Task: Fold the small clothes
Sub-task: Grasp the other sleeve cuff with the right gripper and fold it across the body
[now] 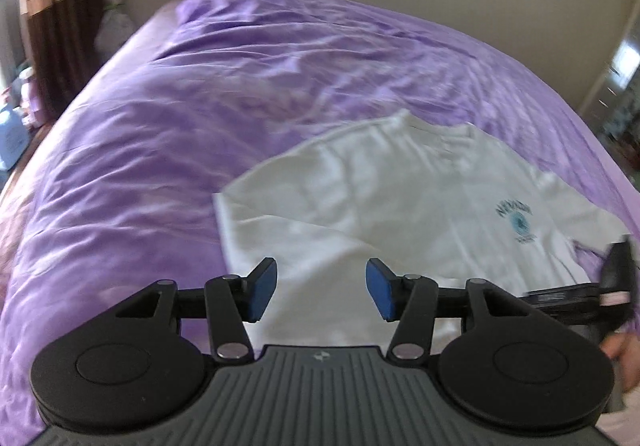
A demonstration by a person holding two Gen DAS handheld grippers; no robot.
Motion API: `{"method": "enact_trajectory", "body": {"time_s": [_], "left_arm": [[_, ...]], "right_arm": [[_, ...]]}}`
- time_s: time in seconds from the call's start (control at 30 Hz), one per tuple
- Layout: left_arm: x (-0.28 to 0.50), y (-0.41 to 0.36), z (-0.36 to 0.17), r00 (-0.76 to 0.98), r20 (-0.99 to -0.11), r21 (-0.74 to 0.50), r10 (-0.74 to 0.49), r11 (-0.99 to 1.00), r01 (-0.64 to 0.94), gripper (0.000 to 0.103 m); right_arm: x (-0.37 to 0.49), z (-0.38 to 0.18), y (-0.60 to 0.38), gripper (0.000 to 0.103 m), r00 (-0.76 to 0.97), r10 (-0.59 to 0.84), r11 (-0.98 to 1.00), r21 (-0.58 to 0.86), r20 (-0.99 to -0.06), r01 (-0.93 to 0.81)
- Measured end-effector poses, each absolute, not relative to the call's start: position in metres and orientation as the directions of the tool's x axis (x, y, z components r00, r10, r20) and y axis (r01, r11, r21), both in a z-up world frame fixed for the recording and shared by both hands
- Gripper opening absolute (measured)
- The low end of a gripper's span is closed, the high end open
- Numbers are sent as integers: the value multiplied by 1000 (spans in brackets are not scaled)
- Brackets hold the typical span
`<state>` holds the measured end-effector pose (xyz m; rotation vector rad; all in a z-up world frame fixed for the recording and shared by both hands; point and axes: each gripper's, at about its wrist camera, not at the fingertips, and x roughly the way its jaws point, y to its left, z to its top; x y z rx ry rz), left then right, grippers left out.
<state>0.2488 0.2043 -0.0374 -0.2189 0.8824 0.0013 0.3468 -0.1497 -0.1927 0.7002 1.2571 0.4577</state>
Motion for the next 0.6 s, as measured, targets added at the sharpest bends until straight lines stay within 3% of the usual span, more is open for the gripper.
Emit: {"method": "enact_trajectory", "body": {"time_s": [0.23,0.4,0.6], "left_arm": [[232,238,-39,659,-751,-202,-43,965,-168,55],[224,253,-39,682,-729,-258,-54,945,-202,52],[227,259,-49,683,-726,-299,-80,931,-210,47]], "right_arm": [[355,-54,-103,0,371,634,771,590,-679,-238],[371,60,-61,0,504,611,791,443,-611,-421],[407,136,-35,0,611,573,818,331,-546,-471]]}}
